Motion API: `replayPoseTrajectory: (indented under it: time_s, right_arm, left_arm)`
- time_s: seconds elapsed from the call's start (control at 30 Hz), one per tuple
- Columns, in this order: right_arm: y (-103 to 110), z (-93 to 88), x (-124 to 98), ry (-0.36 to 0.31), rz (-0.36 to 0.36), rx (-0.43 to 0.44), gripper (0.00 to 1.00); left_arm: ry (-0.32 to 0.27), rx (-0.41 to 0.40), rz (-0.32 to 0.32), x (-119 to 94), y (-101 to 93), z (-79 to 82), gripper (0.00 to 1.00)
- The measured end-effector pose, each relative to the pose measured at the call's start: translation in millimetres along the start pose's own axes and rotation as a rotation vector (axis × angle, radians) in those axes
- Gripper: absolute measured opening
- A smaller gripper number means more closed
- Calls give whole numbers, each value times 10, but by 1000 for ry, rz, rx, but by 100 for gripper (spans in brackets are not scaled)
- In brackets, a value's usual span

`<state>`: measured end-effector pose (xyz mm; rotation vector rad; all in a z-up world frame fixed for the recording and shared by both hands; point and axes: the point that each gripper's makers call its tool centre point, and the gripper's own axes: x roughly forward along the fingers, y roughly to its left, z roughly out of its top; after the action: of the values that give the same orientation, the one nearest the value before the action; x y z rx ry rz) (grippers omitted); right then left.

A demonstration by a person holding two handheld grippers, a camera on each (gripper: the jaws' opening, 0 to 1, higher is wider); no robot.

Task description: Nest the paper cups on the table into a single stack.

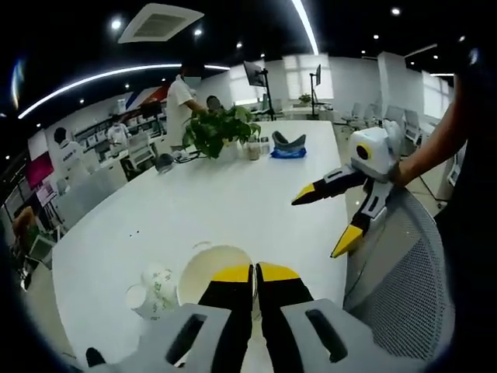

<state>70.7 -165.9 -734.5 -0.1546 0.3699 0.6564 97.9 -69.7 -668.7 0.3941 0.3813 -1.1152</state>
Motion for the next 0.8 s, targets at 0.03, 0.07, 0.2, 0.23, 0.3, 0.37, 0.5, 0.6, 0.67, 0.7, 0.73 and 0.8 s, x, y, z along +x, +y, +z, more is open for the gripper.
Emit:
replayPoseTrajectory:
  time_s: [0.03,0.07,0.2,0.23,0.3,0.37,0.5,0.6,0.67,0.7,0.73,0.8]
  right_arm:
    - [4,-1,0,1,1,0,75]
    - [4,-2,1,1,1,0,75]
    - [-6,-8,1,1,0,1,75]
    - [-6,-9,0,2,-1,1,75]
    - [-7,-10,1,2,0,1,75]
    - [-8,-14,1,3,0,1,75]
    - [-15,-4,-3,-5,2,9,75]
    - [-23,2,-7,-10,4,20,75]
    - [-15,8,-6,-11,5,17,75]
    - [-12,11,-6,-11,6,15,75]
    - [-10,10,-6,-11,6,14,75]
    - [-12,5,-4,-12,9,14,75]
  left_arm:
    - [6,5,7,18,-7,-35,0]
    - [11,10,9,32,-15,-60,0]
    - [16,3,4,84,-42,-157,0]
    - [22,-3,0,103,-56,-188,0]
    - [26,-6,-1,137,-65,-232,0]
    - [33,-12,1,171,-66,-273,0]
    - [39,-39,0,221,-71,-353,0]
    - [39,-44,-6,259,-92,-418,0]
    - [45,-42,-9,300,-114,-493,0]
    - [48,-37,-9,312,-126,-521,0]
    - [49,-33,-12,322,-137,-540,0]
    - [54,-35,-22,347,-158,-593,0]
